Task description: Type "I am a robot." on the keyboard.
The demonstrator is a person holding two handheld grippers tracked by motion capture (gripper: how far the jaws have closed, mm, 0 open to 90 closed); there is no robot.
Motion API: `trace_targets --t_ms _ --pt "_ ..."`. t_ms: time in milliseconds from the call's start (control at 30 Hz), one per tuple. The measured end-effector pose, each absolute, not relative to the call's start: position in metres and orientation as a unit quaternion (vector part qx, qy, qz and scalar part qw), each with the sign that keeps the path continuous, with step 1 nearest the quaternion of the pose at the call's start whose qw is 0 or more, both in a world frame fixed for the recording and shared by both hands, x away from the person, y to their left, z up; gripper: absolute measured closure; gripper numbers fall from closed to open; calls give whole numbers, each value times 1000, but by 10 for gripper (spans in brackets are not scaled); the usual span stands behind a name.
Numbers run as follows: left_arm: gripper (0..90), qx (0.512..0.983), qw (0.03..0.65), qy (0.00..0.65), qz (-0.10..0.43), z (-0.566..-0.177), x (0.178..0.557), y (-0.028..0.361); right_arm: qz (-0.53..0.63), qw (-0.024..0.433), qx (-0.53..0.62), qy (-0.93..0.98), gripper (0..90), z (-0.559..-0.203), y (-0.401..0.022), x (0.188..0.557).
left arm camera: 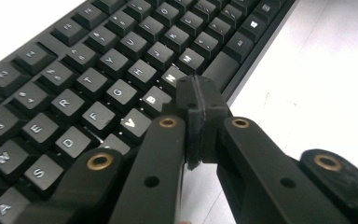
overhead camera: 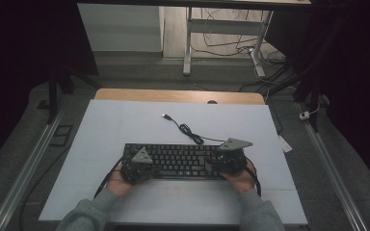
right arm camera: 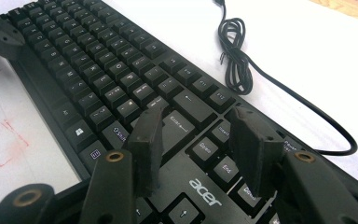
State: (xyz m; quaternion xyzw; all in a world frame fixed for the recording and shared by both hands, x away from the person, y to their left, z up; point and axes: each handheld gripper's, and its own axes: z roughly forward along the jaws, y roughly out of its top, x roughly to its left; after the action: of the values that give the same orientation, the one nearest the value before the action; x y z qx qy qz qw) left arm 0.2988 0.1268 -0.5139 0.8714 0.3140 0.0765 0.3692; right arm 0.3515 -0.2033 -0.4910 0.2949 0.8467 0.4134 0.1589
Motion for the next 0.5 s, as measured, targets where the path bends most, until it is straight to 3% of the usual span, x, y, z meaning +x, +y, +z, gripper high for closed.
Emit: trace_targets --t_ms 500 --pt "888 873 356 325 79 -524 303 122 414 160 296 846 545 -491 -203 352"
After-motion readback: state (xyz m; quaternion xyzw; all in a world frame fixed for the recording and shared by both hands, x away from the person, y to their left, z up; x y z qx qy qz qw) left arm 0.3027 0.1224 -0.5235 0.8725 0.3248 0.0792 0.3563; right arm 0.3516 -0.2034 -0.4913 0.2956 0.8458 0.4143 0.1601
